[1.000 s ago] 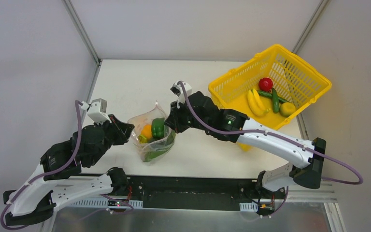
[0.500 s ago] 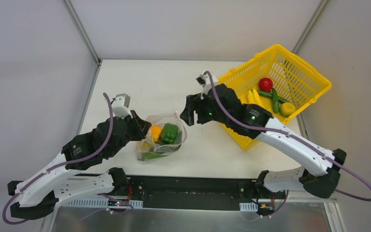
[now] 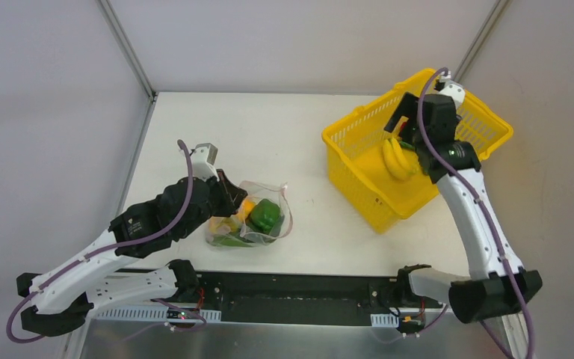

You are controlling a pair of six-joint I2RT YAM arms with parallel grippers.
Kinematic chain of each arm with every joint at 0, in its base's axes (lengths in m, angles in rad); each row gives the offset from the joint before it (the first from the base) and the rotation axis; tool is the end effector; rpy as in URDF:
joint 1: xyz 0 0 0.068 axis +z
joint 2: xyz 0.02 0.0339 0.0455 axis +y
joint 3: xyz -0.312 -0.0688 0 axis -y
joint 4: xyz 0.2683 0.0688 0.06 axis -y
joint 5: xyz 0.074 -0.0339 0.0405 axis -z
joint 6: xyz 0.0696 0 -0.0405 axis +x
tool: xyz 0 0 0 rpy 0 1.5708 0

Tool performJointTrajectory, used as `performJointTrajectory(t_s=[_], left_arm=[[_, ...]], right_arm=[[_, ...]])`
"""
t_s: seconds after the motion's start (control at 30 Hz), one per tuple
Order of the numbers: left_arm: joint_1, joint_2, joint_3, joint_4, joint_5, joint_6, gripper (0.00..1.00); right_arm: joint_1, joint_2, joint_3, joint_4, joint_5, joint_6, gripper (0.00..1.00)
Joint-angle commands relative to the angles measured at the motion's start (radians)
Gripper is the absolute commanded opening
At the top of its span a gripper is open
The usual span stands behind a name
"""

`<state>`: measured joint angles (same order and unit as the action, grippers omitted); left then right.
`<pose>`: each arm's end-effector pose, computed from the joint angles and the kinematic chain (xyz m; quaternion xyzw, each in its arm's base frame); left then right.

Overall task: Place the food in the zip-top bag and seal the zipper
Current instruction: Pick up the fake vegetable from the bin.

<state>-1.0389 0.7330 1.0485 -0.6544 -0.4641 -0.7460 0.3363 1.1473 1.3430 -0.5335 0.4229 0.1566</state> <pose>0.1045 -0.1161 0.4173 -0.0155 0.8052 -0.3200 0.4990 0.2671 0.0631 0.4634 0.0493 0.8054 -0.0282 0.5900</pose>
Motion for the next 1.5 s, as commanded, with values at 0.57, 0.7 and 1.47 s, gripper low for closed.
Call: performJointTrajectory(t_s=[0.57,0.7,1.47], left_arm=[[0.016,-0.006,-0.043,0.114,0.117,0.095,0.0],[0.021,-0.01,-0.048,0.102,0.115,0.11,0.0],[0.045,0.063,-0.01,0.014,0.065,0.109,0.0]], right_arm=[[-0.372,0.617,0.065,0.422,-0.077,-0.054,0.98],[-0.385,0.684,0.033,0.569,-0.06,-0.121,0.99],[-0.454,0.932,0.045,0.856,-0.31,-0.258,0.74]])
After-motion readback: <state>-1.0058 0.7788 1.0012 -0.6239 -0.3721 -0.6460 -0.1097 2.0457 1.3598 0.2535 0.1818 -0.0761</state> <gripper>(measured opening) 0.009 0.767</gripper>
